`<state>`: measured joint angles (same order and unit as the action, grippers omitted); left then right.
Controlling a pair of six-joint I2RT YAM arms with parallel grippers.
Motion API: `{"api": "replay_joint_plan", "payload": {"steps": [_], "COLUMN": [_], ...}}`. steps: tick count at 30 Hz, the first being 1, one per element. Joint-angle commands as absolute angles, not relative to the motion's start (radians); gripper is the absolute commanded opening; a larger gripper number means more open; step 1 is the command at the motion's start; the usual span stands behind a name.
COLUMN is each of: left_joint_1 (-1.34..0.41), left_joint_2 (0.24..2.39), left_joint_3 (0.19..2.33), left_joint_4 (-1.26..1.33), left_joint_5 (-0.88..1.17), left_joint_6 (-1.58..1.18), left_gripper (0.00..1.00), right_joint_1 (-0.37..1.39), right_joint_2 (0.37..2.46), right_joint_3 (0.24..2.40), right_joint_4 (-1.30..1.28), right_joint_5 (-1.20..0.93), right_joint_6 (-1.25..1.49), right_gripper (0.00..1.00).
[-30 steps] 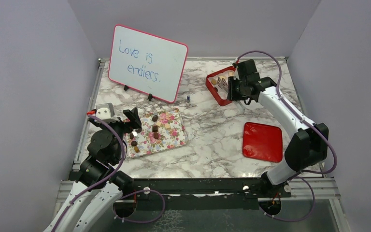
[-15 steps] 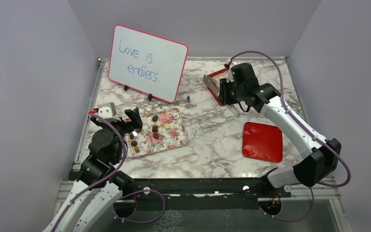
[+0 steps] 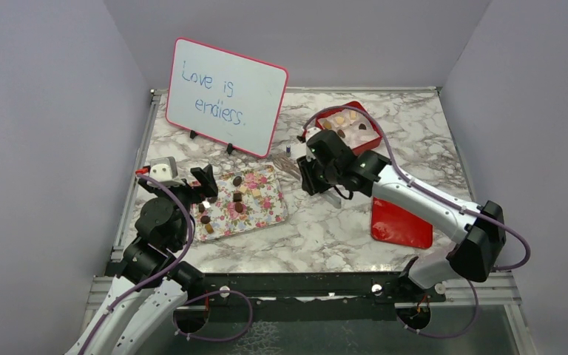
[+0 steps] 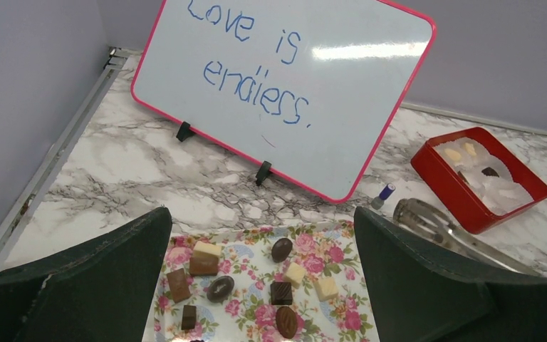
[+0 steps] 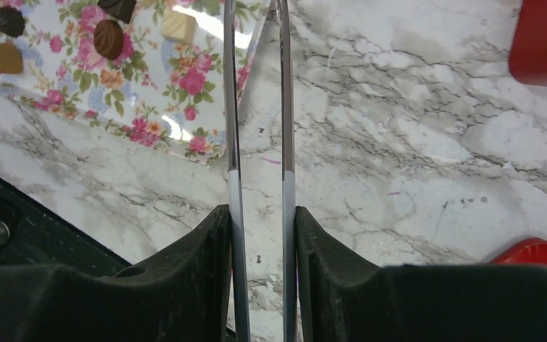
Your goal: Pack the chocolate
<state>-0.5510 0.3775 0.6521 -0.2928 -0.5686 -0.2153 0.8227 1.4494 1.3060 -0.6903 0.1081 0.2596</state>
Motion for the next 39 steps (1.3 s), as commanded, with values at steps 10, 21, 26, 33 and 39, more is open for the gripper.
{"api": "replay_joint_plan", "payload": {"steps": [10,21,26,33,39], "left_joint_1": [-0.548,-0.548,-0.548,-0.548,-0.548], "left_joint_2": [0.315,0.302,0.303,0.306,0.309], "left_joint_3": [0.642,0.642,0.642,0.643,0.643], "left_joint_4": [-0.270,-0.271,-0.271,-0.270,-0.270], "left_joint_5": [-0.597,-0.612,-0.611,-0.605,-0.601], "left_joint_6": [-0.209,-0.210,-0.212,-0.209,-0.209], "left_gripper": [0.99,0.99,0.99,0.99,0.99], "right_joint_1": [1.050,1.147,1.162,1.167,1.172], "right_joint_2": [1.598,1.699,1.749,1.781,1.825], "right_joint_3": [1.378,1.450,1.486,1.490,1.514], "right_joint_4": [-0.709,-0.732,-0.768,-0.742,-0.742], "right_joint_5": [0.262,0.309,0.354,0.332,0.330], "right_joint_6": [0.363,0.390,0.393,0.374,0.371], "right_gripper": [0.39,0.42,0.43,0.45,0.45]}}
